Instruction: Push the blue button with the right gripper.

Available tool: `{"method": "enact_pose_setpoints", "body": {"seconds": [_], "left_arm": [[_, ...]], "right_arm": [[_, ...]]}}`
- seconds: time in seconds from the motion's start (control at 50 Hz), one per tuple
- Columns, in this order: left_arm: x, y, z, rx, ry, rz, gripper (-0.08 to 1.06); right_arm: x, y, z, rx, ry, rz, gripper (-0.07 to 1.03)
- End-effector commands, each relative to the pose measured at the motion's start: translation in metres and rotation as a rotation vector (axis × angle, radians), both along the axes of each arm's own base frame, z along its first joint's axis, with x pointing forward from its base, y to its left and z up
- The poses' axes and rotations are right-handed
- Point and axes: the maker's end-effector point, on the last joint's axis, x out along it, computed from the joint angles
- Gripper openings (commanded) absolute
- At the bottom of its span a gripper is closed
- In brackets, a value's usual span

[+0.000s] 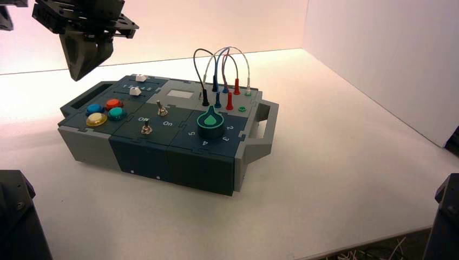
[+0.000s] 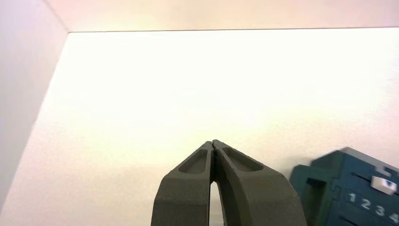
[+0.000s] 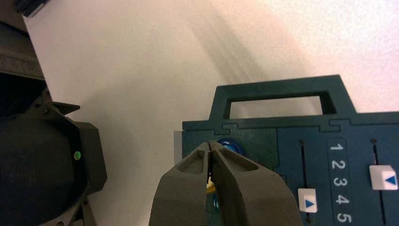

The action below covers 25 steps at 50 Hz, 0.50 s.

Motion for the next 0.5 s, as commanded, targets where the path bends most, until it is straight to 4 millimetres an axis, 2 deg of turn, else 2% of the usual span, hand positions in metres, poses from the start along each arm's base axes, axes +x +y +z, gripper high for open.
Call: {"method": "enact_pose_setpoints", "body": {"seconds": [0.02,0.36,0.5], "left_arm": [[0.009,0.004,0.015,0.015,-0.045,0.006,-0.03],[0.007,0.003,0.012,0.011,-0.038,0.006,-0.03],[0.008,0.004,0.013,0.012,-0.039,0.005,-0.03]], "right_arm": [[0.002,0.008,0.028,0.050,-0.044,0.015,-0.02],[0.003,0.002,0.010,-0.002,-0.054,0.031,-0.02],[0.003,0.002,0.008,-0.007,-0.056,0.033,-0.02]]}}
